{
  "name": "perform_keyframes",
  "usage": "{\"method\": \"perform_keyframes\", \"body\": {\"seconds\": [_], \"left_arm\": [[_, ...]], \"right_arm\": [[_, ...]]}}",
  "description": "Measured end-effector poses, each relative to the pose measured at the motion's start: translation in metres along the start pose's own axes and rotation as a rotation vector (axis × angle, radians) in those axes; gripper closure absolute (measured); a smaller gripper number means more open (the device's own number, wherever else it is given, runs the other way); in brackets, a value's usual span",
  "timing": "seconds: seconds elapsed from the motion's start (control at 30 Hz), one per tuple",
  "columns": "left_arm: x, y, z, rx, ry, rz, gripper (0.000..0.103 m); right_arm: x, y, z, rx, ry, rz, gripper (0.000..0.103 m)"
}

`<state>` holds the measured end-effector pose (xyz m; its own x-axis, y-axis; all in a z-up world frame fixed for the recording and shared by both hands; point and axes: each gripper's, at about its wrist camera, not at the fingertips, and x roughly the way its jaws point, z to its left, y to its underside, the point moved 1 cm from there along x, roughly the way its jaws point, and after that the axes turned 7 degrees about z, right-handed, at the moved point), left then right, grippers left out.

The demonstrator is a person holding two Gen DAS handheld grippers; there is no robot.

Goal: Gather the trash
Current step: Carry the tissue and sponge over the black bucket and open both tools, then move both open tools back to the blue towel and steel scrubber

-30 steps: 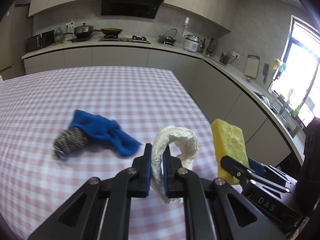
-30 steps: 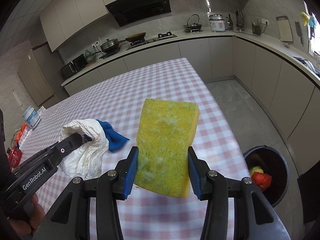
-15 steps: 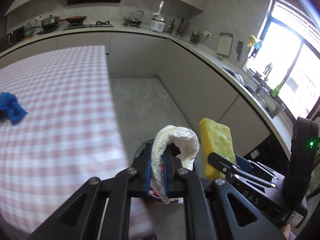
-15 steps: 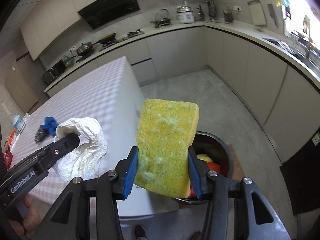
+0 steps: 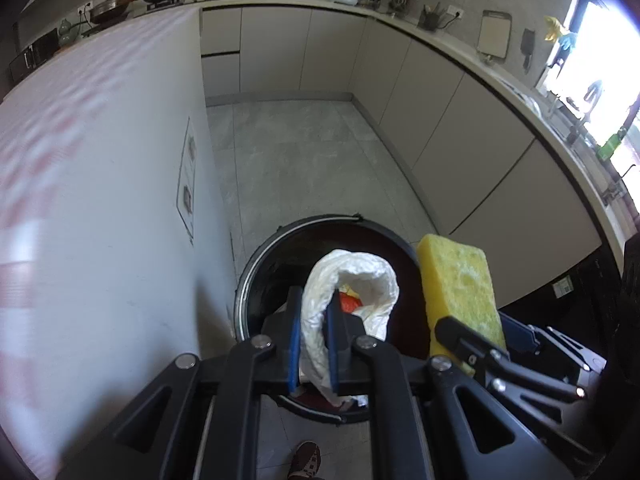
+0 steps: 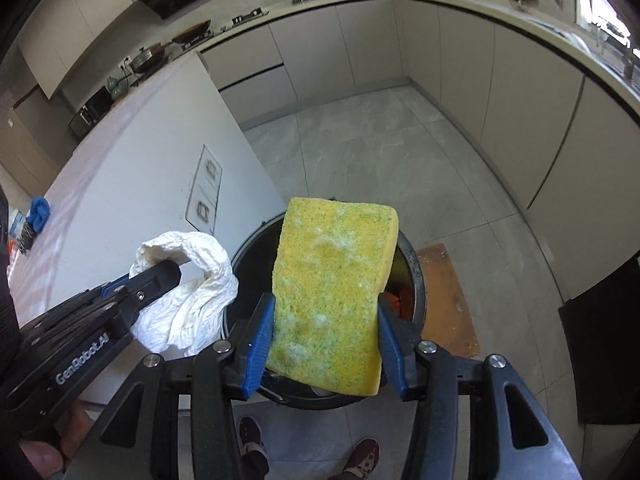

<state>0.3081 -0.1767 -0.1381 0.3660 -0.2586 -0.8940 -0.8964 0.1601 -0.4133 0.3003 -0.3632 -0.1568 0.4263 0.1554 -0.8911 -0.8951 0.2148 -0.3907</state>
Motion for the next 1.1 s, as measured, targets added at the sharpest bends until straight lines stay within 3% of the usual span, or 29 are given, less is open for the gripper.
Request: {"method": "perform_keyframes", "body": {"seconds": [0.07,0.2,0.23,0.43,0.73,1.1], "left_arm": [[0.015,-0.003,0.0,-0.005,-0.023,0.017,0.085],[0.033,-0.003,-0.002,-0.022,-0.06,0.05,0.051],[0.033,-0.004,-0.002,-0.019,-0.074,0.047,0.048],[-0.002,-0.009,-0.013,0.004,-0.09,-0.012,0.048],[-0.074,-0.014,-0.016,0.026,-0.027,-0.074,0.048],[-0.144,-0.011,0.031,0.027,0.029,-0.128,0.045]], "right_arm": [[0.016,-0.001,-0.002,-0.005,0.005,0.016,0.043],[0.031,-0.009,-0.009,0.01,0.015,0.016,0.037],[0.031,-0.01,-0.012,0.018,0.011,0.016,0.036],[0.005,-0.014,-0.011,0.06,0.02,-0.036,0.036],[-0.049,-0.017,0.009,0.086,0.03,-0.112,0.036],[-0.096,-0.021,0.079,0.077,0.013,-0.18,0.032]]}}
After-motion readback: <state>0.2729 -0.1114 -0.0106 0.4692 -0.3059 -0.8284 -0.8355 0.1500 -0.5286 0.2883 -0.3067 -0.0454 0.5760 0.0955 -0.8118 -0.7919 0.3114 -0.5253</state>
